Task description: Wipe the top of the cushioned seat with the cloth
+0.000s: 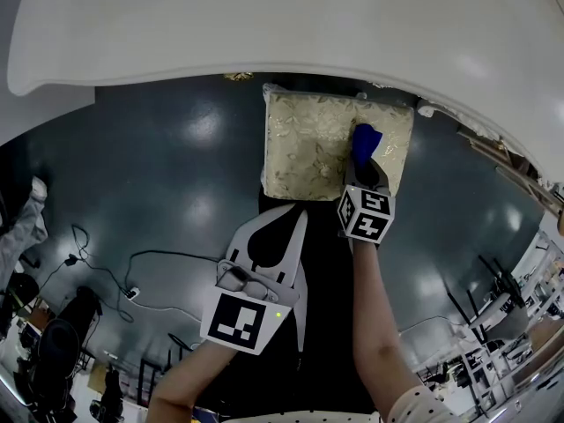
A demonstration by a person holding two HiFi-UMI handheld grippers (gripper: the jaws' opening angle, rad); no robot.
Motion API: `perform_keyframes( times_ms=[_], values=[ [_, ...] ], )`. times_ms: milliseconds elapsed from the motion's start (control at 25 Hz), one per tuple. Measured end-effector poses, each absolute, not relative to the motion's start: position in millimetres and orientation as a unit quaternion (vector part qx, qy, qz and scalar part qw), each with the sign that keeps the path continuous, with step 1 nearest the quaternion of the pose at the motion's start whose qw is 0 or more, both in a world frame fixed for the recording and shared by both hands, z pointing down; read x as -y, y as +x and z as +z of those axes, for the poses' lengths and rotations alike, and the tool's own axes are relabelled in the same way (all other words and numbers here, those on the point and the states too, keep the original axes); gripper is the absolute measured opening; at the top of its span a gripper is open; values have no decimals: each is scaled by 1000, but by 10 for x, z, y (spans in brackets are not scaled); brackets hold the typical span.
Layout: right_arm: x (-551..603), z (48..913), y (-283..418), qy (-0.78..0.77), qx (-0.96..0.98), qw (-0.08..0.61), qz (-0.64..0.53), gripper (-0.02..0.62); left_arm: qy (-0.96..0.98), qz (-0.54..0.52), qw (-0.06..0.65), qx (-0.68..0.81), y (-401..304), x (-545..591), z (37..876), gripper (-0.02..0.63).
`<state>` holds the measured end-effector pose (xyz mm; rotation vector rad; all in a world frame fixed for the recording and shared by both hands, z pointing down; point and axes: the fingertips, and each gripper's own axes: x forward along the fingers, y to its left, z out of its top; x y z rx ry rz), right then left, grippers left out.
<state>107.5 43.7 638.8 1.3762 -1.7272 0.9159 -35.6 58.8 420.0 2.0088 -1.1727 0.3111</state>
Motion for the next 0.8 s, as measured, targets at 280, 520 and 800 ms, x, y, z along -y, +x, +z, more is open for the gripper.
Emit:
perform_keyframes(
  times_ms=[280, 520, 800],
  values=[
    [-466, 6378, 887, 529, 681, 360, 357, 63, 787, 121, 388, 464, -419, -639, 4202, -3],
    [-495, 6386, 744, 525, 685, 355, 360, 63, 786, 118, 387, 468, -461, -678, 4204, -3],
    [-526, 6376, 559, 519, 691, 350, 361, 63, 783, 116, 388, 472, -526, -718, 4197, -3]
  ],
)
